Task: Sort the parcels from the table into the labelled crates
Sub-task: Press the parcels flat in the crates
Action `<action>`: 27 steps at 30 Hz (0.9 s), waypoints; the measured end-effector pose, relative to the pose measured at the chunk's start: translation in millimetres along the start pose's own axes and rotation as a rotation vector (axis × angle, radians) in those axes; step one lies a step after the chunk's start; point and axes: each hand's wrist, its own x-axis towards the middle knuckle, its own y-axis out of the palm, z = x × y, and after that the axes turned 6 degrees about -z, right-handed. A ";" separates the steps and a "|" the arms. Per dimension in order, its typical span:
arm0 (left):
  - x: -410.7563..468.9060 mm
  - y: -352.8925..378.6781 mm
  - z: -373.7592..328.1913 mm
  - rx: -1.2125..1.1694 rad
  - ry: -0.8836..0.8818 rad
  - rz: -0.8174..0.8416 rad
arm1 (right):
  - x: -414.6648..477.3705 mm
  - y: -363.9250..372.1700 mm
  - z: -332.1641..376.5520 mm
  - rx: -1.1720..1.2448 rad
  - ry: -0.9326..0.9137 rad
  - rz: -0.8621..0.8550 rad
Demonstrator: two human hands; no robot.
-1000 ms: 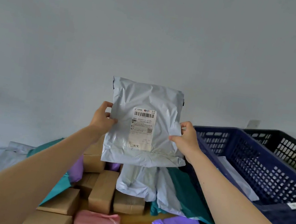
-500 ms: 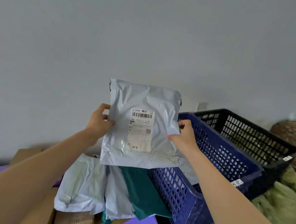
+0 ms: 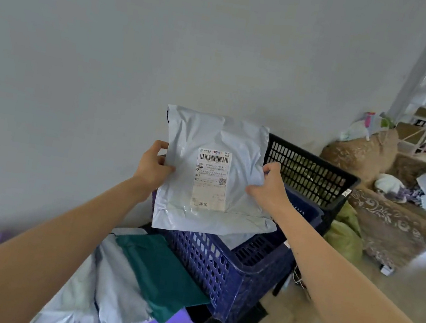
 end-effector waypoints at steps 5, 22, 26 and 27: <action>8.3 52.7 5.3 -0.019 0.010 0.041 | 38.1 -31.1 -33.5 -0.045 -0.016 -0.007; 59.3 191.2 53.3 0.250 -0.340 -0.246 | 193.2 -10.9 -154.3 -0.021 -0.166 0.450; 65.9 202.4 67.3 0.365 -0.457 -0.259 | 202.5 9.8 -173.6 -0.010 -0.142 0.539; 67.0 203.2 71.4 0.391 -0.472 -0.271 | 203.7 15.6 -177.0 -0.016 -0.132 0.565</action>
